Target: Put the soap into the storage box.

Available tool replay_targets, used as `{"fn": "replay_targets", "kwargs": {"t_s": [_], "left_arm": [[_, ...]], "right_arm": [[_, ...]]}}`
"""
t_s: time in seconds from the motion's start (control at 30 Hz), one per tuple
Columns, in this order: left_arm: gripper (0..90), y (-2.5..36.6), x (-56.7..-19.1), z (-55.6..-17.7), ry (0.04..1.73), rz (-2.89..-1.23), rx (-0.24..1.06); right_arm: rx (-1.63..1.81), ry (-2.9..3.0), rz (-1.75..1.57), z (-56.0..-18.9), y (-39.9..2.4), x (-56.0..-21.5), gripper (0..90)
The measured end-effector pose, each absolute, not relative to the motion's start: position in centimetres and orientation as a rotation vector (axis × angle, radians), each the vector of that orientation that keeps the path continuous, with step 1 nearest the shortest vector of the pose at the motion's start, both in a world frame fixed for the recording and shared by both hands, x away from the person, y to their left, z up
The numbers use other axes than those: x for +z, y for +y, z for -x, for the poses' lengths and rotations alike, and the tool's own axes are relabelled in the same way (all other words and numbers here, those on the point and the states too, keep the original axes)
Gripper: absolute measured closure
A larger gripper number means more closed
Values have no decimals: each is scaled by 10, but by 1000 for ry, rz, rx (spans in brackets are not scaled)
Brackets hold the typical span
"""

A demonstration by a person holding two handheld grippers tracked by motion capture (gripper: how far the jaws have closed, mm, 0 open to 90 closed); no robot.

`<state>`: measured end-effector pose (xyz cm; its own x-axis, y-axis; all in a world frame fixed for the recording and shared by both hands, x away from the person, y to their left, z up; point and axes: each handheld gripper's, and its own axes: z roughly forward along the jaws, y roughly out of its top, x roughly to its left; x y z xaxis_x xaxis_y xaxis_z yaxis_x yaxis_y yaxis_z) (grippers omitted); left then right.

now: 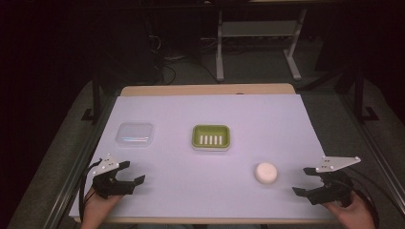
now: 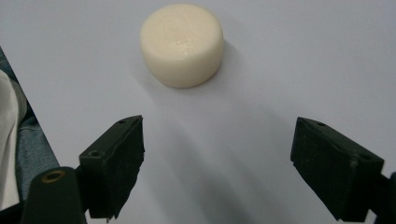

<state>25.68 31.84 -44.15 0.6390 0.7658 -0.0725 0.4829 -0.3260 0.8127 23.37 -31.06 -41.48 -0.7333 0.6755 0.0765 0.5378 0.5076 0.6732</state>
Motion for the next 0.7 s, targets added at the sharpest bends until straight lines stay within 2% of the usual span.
{"fn": "replay_targets", "kwargs": {"t_s": [0.7], "left_arm": [[144,319,-441,-255,981,-1984,423]], "right_arm": [[1048,2559,-1004,-236,-303,-409,166]]}}
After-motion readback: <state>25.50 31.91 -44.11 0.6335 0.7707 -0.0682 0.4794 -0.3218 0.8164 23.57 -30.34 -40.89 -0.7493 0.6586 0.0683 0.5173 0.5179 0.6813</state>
